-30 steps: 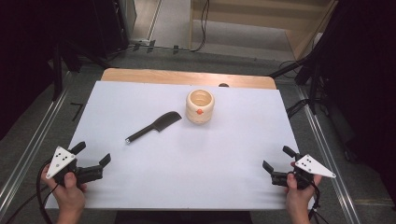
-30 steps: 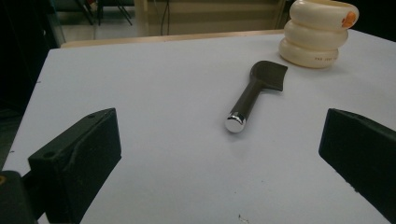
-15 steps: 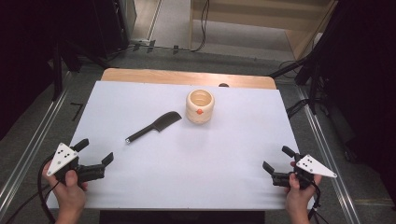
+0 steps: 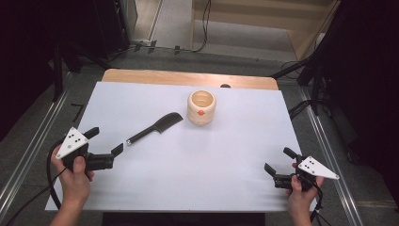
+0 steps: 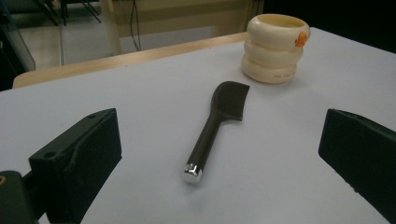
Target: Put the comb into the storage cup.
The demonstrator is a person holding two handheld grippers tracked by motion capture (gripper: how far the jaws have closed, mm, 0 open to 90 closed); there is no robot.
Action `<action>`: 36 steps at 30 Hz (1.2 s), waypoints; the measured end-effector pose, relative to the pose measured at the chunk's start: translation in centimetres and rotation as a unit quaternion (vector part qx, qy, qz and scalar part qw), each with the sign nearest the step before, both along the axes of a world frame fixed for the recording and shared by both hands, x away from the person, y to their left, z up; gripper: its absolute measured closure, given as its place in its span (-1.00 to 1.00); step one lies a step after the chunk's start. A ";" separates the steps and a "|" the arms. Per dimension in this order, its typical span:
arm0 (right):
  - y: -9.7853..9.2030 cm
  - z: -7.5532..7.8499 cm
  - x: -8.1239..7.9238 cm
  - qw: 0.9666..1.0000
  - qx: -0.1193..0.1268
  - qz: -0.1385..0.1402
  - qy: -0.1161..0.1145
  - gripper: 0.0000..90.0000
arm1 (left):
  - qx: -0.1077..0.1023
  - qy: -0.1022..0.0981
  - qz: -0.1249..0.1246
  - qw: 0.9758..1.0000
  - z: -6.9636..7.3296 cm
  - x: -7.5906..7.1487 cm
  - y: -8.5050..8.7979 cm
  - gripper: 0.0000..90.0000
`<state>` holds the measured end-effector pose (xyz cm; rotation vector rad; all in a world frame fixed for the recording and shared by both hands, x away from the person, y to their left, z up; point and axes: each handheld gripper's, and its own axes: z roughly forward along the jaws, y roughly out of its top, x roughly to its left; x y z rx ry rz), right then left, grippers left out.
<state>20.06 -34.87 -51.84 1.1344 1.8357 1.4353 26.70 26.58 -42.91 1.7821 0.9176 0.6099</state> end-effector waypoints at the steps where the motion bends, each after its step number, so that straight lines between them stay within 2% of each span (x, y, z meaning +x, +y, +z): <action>1: 0.0 0.0 0.0 1.000 0.000 0.000 0.000 -1.00 | 0.001 0.001 -0.002 1.000 0.4 0.2 -0.1 -1.00; 7: -0.1 -0.1 0.1 1.000 0.006 0.003 0.000 -1.00 | 0.010 0.007 -0.010 1.000 1.8 1.7 -0.9 -1.00; 16: -0.1 -0.1 0.1 1.000 0.007 0.004 0.000 -1.00 | 0.020 0.023 -0.029 0.999 2.3 3.6 -1.9 -1.00; 24: -0.1 -0.1 0.1 1.000 0.008 0.005 0.000 -1.00 | 0.031 0.038 -0.036 0.998 2.8 5.0 -2.4 -1.00; 36: -0.1 -0.1 0.1 1.000 0.004 0.005 0.001 -1.00 | 0.053 0.071 -0.059 0.994 2.8 6.6 -3.3 -1.00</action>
